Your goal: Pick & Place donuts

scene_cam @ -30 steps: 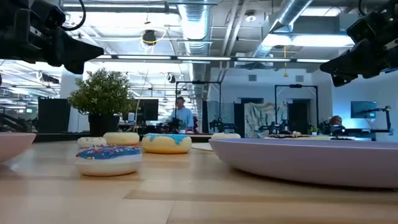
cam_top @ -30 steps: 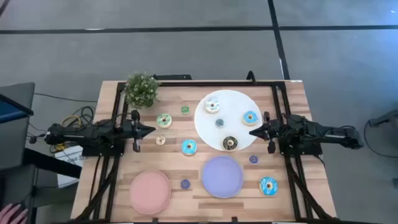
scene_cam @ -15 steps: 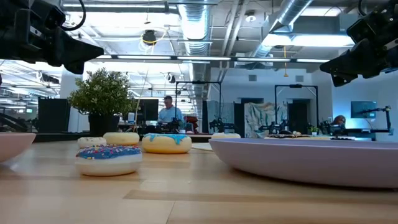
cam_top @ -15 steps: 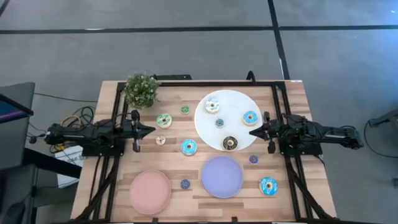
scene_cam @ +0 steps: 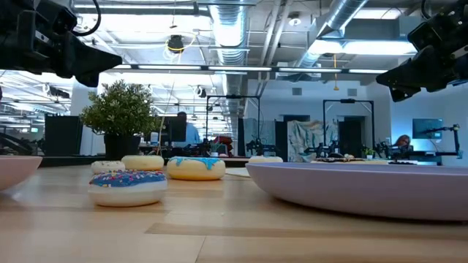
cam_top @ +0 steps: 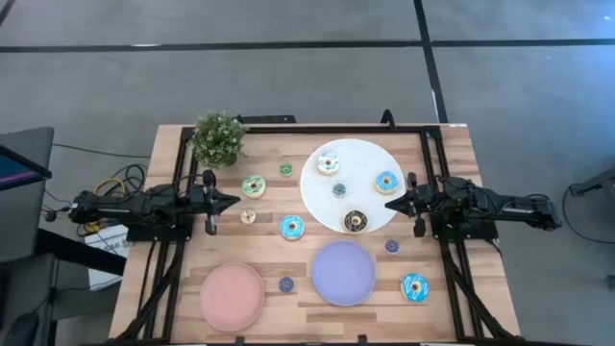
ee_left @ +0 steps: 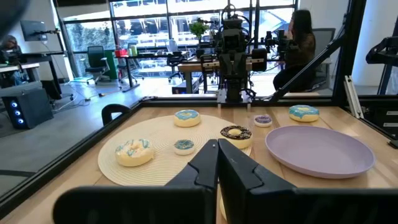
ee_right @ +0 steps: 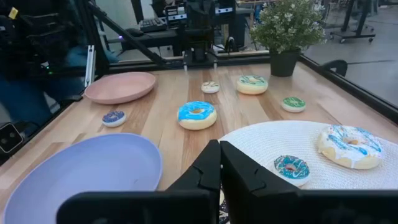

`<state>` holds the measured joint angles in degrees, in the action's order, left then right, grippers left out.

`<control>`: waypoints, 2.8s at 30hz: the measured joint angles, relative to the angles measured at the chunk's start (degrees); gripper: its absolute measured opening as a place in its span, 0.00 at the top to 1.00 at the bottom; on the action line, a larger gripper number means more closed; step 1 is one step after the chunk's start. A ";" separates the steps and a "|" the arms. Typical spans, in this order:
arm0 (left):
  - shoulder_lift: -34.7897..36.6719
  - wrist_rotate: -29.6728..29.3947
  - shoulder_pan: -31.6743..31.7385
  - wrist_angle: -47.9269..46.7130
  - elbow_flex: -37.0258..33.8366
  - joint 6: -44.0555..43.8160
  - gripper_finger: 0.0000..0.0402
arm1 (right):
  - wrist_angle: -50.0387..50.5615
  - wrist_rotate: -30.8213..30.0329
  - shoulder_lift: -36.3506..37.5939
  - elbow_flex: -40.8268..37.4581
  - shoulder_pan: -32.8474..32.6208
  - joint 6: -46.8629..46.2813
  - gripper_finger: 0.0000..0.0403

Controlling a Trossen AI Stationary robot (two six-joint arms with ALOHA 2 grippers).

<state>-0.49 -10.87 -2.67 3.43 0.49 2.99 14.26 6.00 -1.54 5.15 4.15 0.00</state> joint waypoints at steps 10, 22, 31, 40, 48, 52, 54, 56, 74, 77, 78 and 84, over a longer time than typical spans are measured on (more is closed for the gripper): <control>0.00 0.00 0.01 0.02 0.01 0.00 1.00 | 0.01 -0.02 0.01 0.01 0.00 0.00 1.00; 0.00 0.00 0.01 0.00 -0.02 0.02 1.00 | 0.00 0.00 0.00 0.01 0.01 0.00 1.00; 0.00 3.41 0.01 -0.13 0.00 -8.29 1.00 | 0.02 -0.02 0.00 0.02 0.01 -0.01 1.00; -0.03 4.54 -0.01 -5.36 2.26 -4.23 1.00 | 0.02 -0.02 0.00 0.00 0.01 -0.01 1.00; -4.45 -3.40 -0.01 -10.84 9.37 -2.58 1.00 | 0.01 0.00 0.02 0.02 0.01 -0.01 1.00; -13.55 -8.34 -0.01 -10.19 13.95 -2.92 1.00 | 0.01 0.00 0.01 0.00 0.01 0.00 1.00; -19.66 -11.91 -0.01 -10.19 16.74 -3.91 1.00 | 0.00 0.00 0.00 0.00 -0.01 -0.01 1.00; -26.11 -15.66 -0.01 -10.06 19.87 -4.98 1.00 | 0.01 0.00 0.01 0.00 0.01 -0.01 1.00; -67.23 -25.21 6.24 -19.61 51.09 -19.18 0.92 | 0.02 0.00 0.02 0.01 0.00 0.01 1.00; -71.59 -21.28 9.23 -27.20 56.30 -23.88 0.84 | 0.00 -0.02 0.00 0.00 0.01 0.00 1.00; -73.00 -19.83 10.20 -29.64 57.92 -24.76 0.81 | 0.00 -0.02 0.02 0.02 -0.01 -0.01 1.00; -80.24 -9.26 14.90 -40.07 64.09 -30.56 0.60 | 0.01 -0.02 0.00 0.02 0.01 0.00 1.00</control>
<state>-80.72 -20.14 12.23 -36.64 64.57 -27.57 14.27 5.98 -1.54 5.17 4.16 0.00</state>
